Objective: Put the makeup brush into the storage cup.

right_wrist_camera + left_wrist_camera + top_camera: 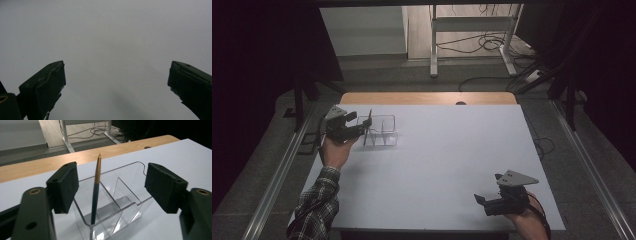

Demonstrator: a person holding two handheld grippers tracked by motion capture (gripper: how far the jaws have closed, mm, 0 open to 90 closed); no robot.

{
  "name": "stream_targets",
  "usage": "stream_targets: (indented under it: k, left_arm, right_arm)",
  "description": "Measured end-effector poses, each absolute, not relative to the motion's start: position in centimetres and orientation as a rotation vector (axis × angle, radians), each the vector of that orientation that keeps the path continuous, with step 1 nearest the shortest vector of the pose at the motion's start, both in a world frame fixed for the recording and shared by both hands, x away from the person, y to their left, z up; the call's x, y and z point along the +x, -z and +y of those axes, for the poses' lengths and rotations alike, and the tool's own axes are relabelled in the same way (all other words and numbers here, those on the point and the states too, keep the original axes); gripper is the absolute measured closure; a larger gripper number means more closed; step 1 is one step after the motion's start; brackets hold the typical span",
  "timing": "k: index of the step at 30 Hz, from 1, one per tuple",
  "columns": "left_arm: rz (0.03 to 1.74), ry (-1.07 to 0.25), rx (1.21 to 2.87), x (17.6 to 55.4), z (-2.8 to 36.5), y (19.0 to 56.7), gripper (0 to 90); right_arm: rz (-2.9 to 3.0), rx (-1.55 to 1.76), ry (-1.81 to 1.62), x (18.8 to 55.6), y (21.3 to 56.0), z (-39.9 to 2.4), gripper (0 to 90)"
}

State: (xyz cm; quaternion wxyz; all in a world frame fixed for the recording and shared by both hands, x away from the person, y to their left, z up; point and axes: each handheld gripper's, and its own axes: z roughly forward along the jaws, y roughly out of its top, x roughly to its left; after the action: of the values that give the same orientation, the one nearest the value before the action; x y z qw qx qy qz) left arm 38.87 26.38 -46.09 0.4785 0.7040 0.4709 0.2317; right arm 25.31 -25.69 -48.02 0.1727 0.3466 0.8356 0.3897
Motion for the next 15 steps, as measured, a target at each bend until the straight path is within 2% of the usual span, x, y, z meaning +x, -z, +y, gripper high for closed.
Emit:
stream_targets:
  k: [7, 15]
  left_arm:
    - [1.128, -0.573, 1.753, 38.42, 26.44, 45.92, 20.6]
    - [1.103, -0.568, 1.78, 37.81, 26.37, 45.63, 18.6]
  right_arm:
    - [2.369, 0.985, -1.107, 25.32, 48.04, -25.67, 1.7]
    - [2.371, 0.985, -1.104, 25.34, 48.05, -25.68, 1.7]
